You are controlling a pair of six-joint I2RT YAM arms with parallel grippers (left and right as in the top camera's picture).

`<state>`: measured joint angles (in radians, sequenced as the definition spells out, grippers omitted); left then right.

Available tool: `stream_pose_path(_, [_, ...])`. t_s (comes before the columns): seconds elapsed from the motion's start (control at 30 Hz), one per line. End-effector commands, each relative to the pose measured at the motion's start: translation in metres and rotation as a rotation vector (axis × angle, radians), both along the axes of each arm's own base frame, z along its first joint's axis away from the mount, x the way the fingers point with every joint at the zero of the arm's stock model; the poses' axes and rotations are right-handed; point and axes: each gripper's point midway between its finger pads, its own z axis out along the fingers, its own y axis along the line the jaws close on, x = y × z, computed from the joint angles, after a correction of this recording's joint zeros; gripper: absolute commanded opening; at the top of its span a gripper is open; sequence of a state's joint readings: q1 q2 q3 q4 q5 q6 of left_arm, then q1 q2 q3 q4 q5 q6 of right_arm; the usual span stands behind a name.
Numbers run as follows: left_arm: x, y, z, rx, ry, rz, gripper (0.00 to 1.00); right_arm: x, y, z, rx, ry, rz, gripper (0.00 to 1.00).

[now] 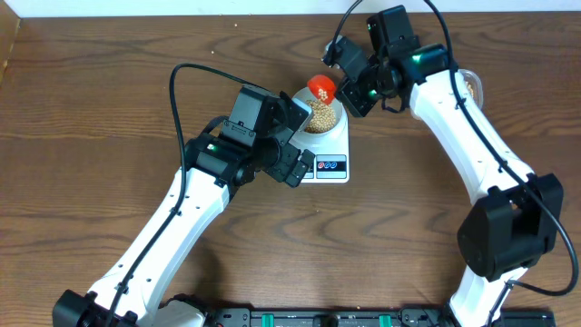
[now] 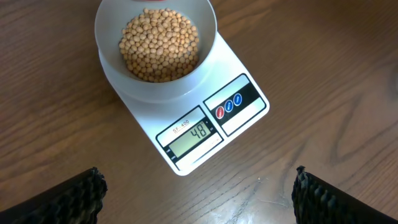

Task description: Scoop item into bowl and weigh 50g on scale

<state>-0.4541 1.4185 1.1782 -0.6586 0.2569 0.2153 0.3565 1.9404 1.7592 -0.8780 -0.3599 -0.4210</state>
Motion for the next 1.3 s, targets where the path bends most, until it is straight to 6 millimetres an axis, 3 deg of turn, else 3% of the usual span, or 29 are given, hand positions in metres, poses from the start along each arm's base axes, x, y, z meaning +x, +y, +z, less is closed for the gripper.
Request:
stream_pose_path(0.0, [0.0,0.001,-0.003,0.008,0.005,-0.012,0.98,0.001,0.0,0.017,-0.004,-0.049,0.002,0.01])
stream_pose_path(0.6, [0.0,0.001,-0.003,0.008,0.005,-0.012,0.98,-0.003,0.005,0.021,0.067,-0.013,0.012,0.01])
stream_pose_path(1.27, [0.0,0.001,-0.003,0.008,0.005,-0.012,0.98,0.002,-0.01,0.028,0.16,0.031,-0.014,0.01])
